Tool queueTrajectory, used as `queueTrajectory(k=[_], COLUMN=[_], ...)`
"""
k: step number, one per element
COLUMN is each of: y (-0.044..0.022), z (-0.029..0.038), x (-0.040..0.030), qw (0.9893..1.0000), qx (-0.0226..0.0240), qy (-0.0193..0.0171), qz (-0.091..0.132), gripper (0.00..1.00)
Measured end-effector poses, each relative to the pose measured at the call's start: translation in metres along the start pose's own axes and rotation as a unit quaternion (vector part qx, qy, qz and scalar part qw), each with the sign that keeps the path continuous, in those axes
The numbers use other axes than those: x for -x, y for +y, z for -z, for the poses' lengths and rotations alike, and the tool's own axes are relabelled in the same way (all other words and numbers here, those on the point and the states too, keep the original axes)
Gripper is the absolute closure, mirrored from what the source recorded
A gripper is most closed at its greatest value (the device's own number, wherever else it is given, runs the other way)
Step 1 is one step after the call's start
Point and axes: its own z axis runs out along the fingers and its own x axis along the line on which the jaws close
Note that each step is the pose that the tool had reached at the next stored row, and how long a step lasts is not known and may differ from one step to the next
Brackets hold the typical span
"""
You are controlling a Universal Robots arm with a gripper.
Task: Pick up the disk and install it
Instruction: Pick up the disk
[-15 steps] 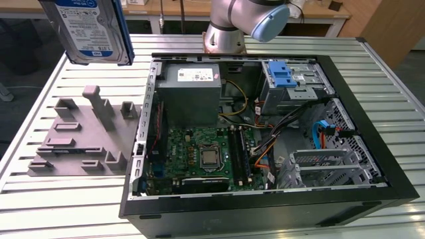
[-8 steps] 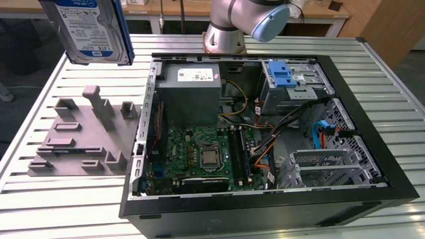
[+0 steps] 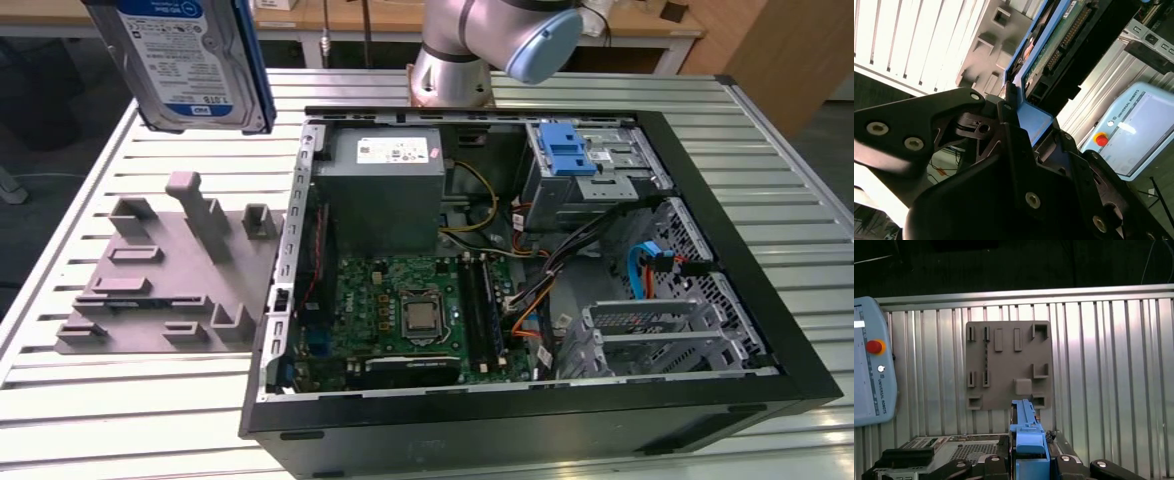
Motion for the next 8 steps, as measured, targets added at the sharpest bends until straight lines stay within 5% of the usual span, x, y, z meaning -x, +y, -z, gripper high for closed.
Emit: queueTrajectory(k=[8], y=[-0.0173], z=[0.0002], x=[-0.0034], qw=[1.0000], qx=[0.0001], qy=[0.0000], qz=[0.000], gripper=[0.64])
